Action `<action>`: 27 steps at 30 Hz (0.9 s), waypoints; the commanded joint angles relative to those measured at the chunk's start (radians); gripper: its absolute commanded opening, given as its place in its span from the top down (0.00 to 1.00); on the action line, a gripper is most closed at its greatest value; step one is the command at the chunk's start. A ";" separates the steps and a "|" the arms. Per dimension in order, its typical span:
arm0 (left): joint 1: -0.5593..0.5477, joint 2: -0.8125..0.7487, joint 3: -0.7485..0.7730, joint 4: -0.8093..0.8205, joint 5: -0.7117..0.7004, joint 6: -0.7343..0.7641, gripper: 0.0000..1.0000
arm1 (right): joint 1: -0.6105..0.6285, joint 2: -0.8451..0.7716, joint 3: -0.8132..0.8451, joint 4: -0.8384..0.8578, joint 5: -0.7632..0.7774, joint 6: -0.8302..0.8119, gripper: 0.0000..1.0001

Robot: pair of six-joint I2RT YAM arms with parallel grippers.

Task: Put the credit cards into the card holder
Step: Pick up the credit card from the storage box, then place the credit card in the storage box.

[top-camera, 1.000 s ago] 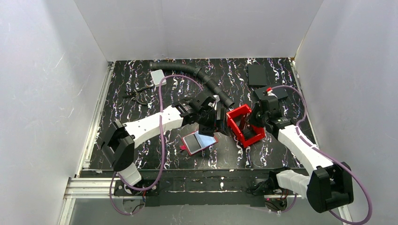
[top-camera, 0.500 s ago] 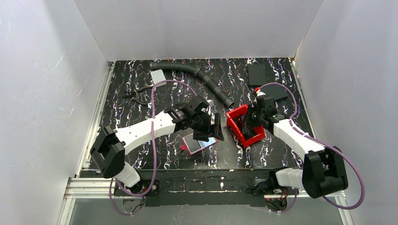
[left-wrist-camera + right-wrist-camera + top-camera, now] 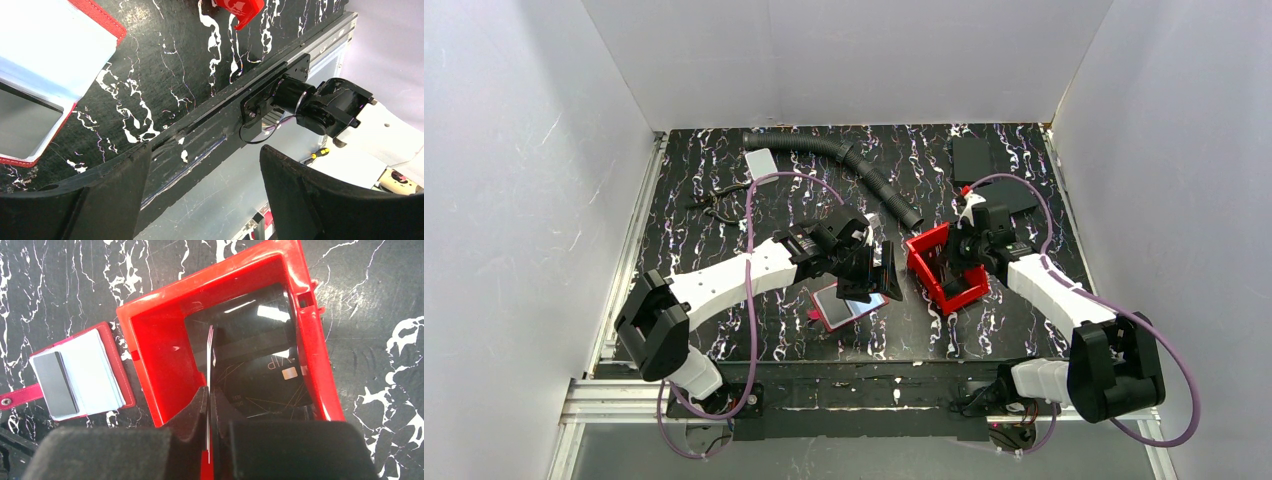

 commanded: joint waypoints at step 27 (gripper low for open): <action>0.015 -0.013 -0.005 0.026 0.051 -0.011 0.22 | -0.170 0.005 -0.047 0.115 -0.255 0.088 0.99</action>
